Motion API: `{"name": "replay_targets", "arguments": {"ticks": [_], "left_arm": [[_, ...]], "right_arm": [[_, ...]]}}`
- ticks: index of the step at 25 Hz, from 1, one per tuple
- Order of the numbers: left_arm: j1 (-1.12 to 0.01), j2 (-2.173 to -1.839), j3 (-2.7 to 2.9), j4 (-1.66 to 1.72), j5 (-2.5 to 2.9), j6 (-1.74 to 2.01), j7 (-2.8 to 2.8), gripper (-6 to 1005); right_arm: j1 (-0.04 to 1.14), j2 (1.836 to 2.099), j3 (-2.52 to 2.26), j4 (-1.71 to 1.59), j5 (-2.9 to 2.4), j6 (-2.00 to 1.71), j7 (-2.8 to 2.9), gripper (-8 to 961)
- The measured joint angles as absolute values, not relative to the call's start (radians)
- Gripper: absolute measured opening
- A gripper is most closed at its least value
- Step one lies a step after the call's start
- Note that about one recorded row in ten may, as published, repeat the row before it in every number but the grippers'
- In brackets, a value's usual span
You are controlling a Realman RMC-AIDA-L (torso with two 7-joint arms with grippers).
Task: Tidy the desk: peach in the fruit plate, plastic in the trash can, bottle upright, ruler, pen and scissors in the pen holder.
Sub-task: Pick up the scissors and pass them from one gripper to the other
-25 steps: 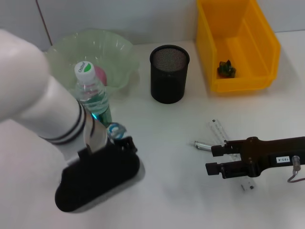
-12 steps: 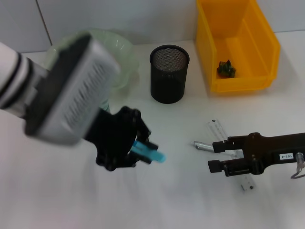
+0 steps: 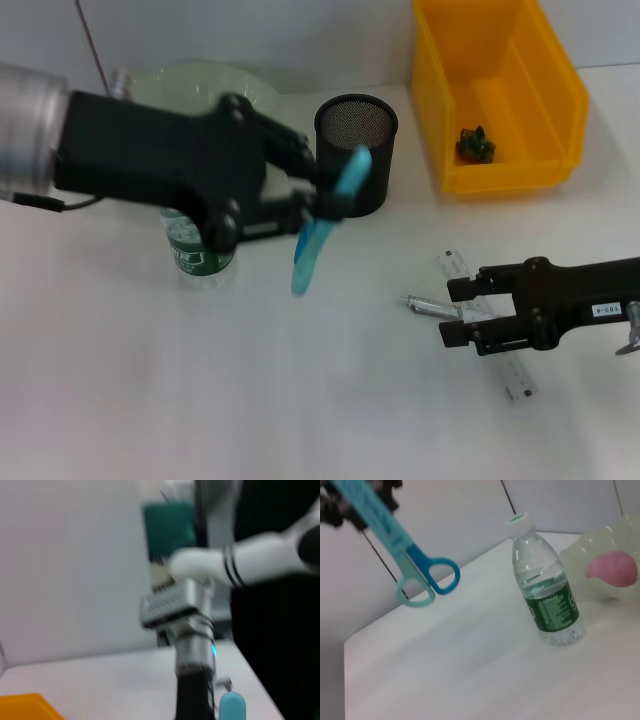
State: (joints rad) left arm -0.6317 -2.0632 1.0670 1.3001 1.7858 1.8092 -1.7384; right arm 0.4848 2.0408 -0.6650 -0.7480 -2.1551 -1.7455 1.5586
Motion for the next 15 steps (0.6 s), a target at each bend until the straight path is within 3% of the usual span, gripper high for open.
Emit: {"name": "replay_targets", "arguments": {"ticks": [15], "left_arm": [[-0.607, -2.065, 0.881, 1.173, 1.704, 1.781, -2.245, 228]], "right_arm": [[0.478, 2.032, -0.635, -0.805, -2.043, -1.882, 1.477, 637]]}}
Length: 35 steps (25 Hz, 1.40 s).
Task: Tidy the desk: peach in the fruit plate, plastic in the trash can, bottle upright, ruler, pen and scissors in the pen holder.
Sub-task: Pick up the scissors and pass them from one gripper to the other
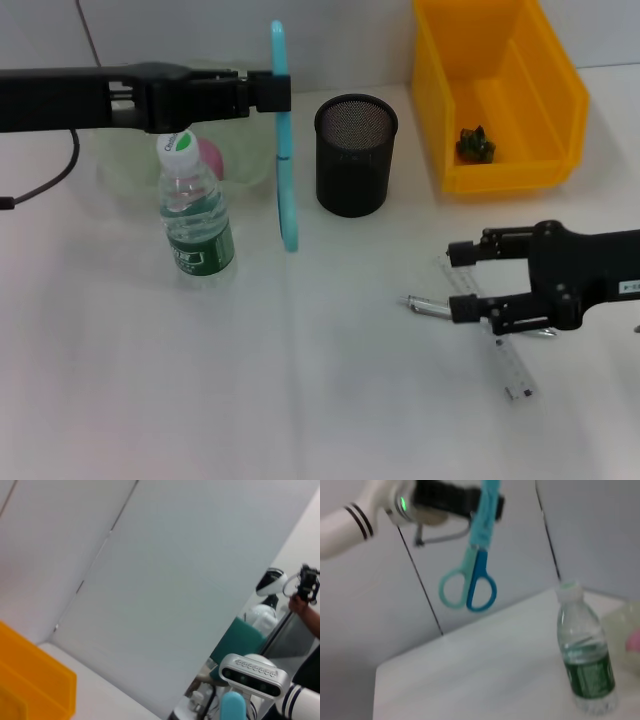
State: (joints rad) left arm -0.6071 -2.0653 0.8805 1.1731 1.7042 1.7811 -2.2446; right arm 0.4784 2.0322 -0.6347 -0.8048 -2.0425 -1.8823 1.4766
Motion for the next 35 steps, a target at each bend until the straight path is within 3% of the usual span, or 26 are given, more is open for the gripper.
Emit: {"name": "replay_targets", "arguments": {"ticks": [8, 9, 11, 13, 17, 26, 35], "left_arm": [[-0.601, -2.056, 0.884, 1.128, 1.713, 1.79, -2.481, 233], [-0.6, -2.045, 0.884, 1.098, 1.714, 1.796, -2.503, 234], [-0.601, -2.037, 0.884, 1.076, 1.714, 1.799, -2.508, 235], [-0.624, -1.994, 0.877, 0.949, 1.714, 1.8, -2.512, 237], [-0.646, -1.961, 0.872, 0.843, 1.715, 1.789, -2.511, 239], [-0.701, -1.958, 0.876, 0.802, 1.786, 1.801, -2.601, 245], [-0.71, -1.978, 0.832, 0.75, 1.779, 1.799, -2.699, 251]], "right_arm": [[0.424, 2.061, -0.564, -0.806, -1.977, -1.856, 1.339, 636], [0.422, 2.077, -0.51, -0.789, -1.964, -1.835, 1.266, 636], [0.421, 2.082, -0.485, -0.772, -1.948, -1.822, 1.223, 635], [0.421, 2.082, -0.468, -0.711, -1.888, -1.79, 1.123, 635], [0.422, 2.081, -0.473, -0.579, -1.753, -1.74, 0.822, 634], [0.485, 2.081, -0.483, -0.429, -1.685, -1.7, 0.293, 633], [0.498, 2.076, -0.479, -0.313, -1.683, -1.79, -0.218, 632]]}}
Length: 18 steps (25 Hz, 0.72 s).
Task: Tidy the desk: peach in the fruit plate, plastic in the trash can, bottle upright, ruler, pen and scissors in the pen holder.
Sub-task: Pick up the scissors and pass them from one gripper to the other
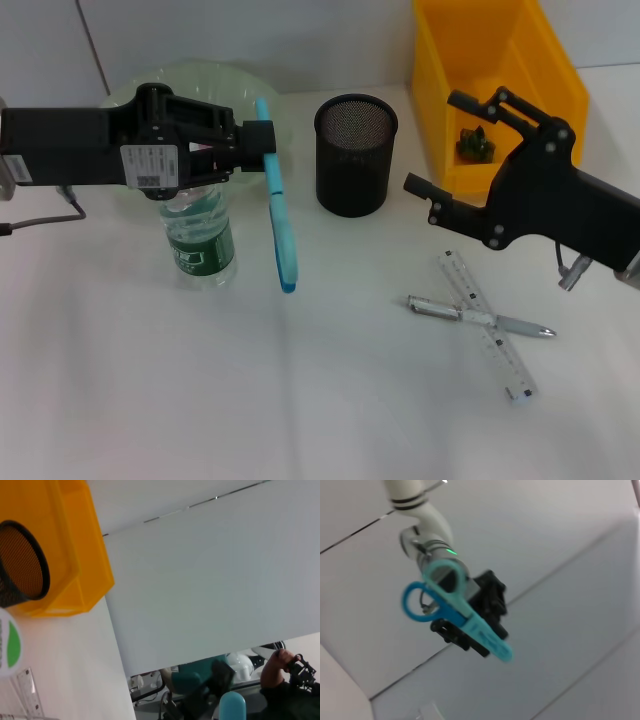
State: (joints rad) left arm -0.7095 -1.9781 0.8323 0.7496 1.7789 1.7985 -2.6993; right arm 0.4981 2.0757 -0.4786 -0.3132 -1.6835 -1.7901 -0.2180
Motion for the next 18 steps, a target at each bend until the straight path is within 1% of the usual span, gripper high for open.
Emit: {"name": "replay_targets", "arguments": {"ticks": [4, 9, 18], "left_arm": [[-0.726, -1.98, 0.838, 0.745, 1.784, 1.797, -2.739, 253], [-0.751, -1.981, 0.86, 0.742, 1.799, 1.797, -2.777, 256], [-0.755, -1.986, 0.868, 0.74, 1.821, 1.797, -2.791, 262]], "right_arm": [[0.522, 2.053, -0.483, -0.254, -1.685, -1.859, -0.375, 632], [0.54, 2.05, -0.523, -0.247, -1.688, -1.893, -0.518, 631], [0.556, 2.045, -0.538, -0.238, -1.684, -1.883, -0.594, 630]]}}
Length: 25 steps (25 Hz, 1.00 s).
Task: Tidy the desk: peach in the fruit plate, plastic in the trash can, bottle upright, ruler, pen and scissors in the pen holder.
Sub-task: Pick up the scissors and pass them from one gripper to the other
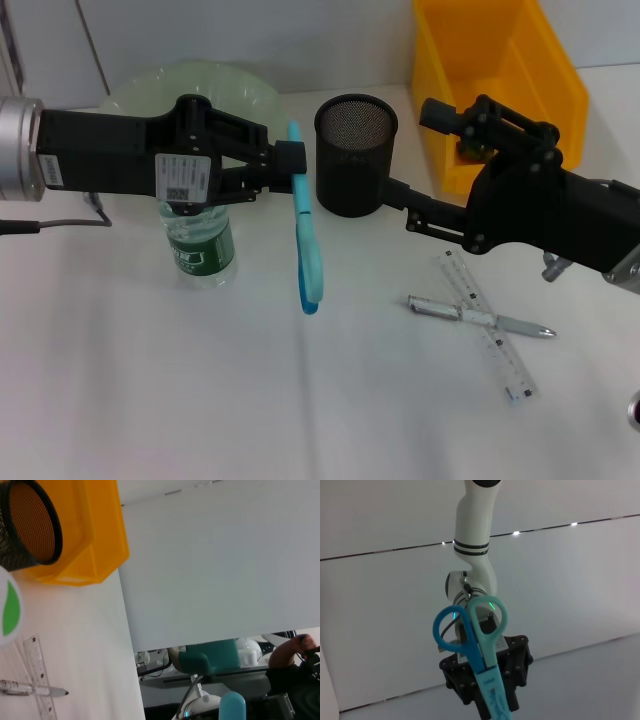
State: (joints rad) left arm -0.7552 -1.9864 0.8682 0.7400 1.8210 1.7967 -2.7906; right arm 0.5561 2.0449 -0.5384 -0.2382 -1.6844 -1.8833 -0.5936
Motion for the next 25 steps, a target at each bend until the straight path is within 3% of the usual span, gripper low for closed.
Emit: {"name": "replay_targets", "arguments": {"ticks": [14, 25], "left_arm": [[-0.756, -1.968, 0.867, 0.737, 1.821, 1.801, -2.789, 271], [-0.768, -1.963, 0.871, 0.716, 1.841, 1.82, -2.789, 278]], "right_arm": [[0.581, 2.074, -0.588, -0.233, -1.684, -1.883, -0.681, 628], [0.609, 2.077, -0.638, -0.199, -1.685, -1.872, -0.747, 627]]}}
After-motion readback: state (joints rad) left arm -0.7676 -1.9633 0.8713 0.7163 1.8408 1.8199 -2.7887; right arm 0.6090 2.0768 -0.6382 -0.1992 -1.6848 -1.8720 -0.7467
